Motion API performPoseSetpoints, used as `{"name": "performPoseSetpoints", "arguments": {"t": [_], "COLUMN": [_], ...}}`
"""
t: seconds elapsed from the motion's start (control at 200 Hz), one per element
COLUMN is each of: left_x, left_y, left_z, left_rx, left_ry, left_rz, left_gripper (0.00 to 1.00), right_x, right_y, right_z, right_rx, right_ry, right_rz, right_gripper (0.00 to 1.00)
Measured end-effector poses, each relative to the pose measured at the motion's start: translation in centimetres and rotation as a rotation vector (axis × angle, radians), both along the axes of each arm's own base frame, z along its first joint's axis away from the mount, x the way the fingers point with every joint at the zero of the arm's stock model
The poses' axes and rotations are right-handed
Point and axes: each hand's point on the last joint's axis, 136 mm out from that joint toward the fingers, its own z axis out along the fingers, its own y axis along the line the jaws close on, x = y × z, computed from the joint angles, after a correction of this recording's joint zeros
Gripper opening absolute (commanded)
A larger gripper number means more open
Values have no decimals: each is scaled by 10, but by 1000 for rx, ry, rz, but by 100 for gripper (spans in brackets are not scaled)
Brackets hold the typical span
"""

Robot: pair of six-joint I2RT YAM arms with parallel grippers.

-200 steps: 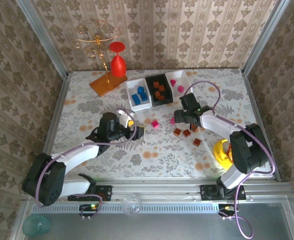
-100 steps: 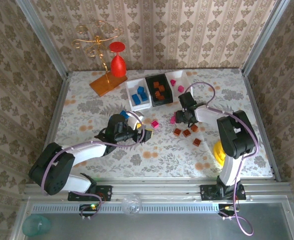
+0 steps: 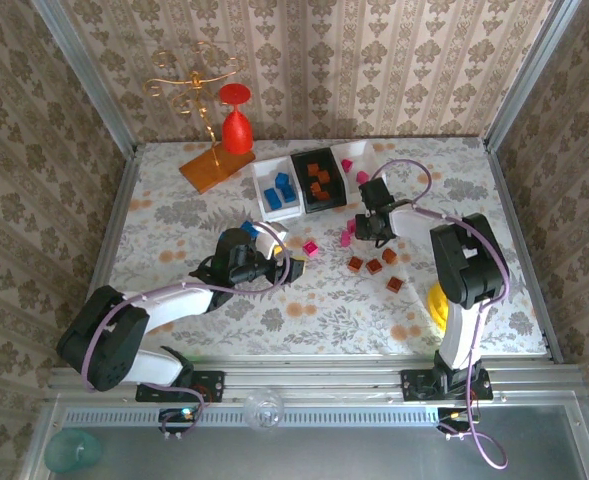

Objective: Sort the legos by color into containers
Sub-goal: Pick up the lego from the center of the table, then place the lego in the container.

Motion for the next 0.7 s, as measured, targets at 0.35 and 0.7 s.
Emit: {"name": "performPoseSetpoints", "arguments": {"t": [0.35, 0.7], "left_x": [5, 13], "left_y": [2, 18], "left_z": [-1, 13], "left_rx": [22, 13], "left_ry": [-20, -158], "left_rz": [46, 168], "left_gripper": [80, 81], "right_x": [30, 136], "right_y": [4, 11], "right_z": [97, 96], "right_rx": [135, 193], "right_ry": [-312, -414], "right_rz": [-48, -131], "right_gripper": [34, 34]}}
